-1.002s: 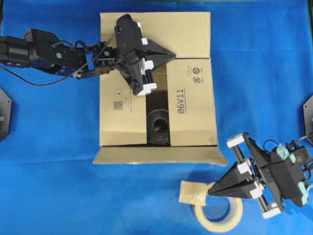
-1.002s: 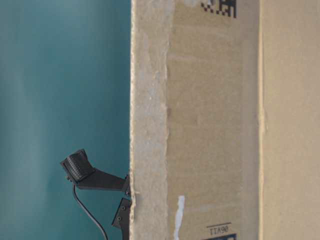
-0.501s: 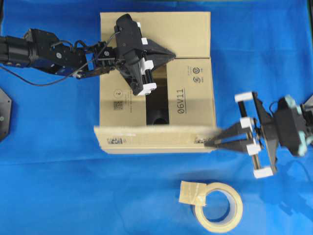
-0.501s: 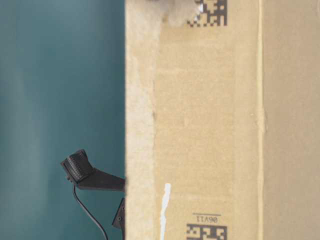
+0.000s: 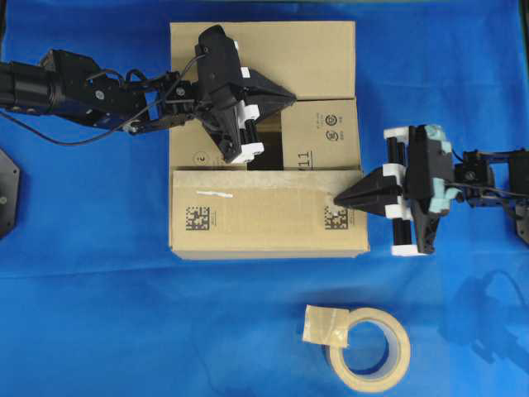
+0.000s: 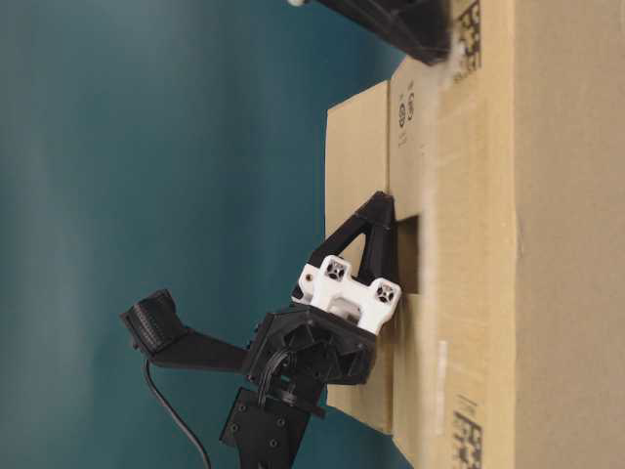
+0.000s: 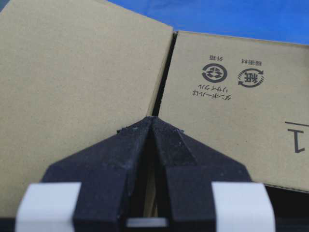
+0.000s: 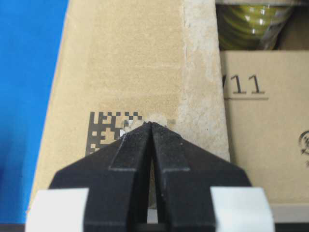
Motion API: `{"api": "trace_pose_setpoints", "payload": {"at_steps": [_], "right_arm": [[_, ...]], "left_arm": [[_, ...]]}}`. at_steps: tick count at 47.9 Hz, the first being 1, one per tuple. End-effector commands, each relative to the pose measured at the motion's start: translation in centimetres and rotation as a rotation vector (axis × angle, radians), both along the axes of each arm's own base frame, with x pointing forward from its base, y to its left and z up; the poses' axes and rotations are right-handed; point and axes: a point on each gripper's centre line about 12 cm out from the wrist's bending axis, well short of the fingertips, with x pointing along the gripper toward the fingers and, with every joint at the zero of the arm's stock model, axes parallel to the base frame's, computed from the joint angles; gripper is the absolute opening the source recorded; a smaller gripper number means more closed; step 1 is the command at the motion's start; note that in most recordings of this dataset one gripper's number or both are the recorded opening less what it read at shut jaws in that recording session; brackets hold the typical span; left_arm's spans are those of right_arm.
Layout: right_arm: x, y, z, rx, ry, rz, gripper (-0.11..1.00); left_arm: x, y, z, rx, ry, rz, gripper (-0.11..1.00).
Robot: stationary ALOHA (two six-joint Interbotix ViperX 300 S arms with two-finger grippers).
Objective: Close the cardboard box.
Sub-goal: 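Lift the front flap up and fold it over with the right gripper, then move the left gripper to the back flap and hook its edge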
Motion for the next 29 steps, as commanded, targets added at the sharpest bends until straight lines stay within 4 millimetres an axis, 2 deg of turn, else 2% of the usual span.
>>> {"api": "trace_pose_setpoints", "payload": {"at_steps": [1, 7, 13, 20, 29], "right_arm": [[0.5, 0.0, 0.3, 0.007, -0.01, -0.005, 0.0], [0.6, 0.1, 0.4, 0.006, -0.012, -0.004, 0.0], [0.6, 0.1, 0.5, 0.007, -0.016, -0.005, 0.0], [0.6, 0.1, 0.7, 0.008, -0.023, -0.005, 0.0], [0.6, 0.1, 0.9, 0.006, -0.032, -0.003, 0.0]], "left_arm": [[0.3, -0.2, 1.3, 0.008, -0.036, -0.007, 0.0], [0.3, -0.3, 1.6, 0.009, -0.04, -0.008, 0.0], [0.2, -0.5, 2.8, 0.017, -0.068, -0.013, 0.0], [-0.2, -0.7, 5.0, 0.036, -0.103, -0.018, 0.0], [-0.8, -0.5, 9.1, 0.046, -0.137, -0.013, 0.0]]}}
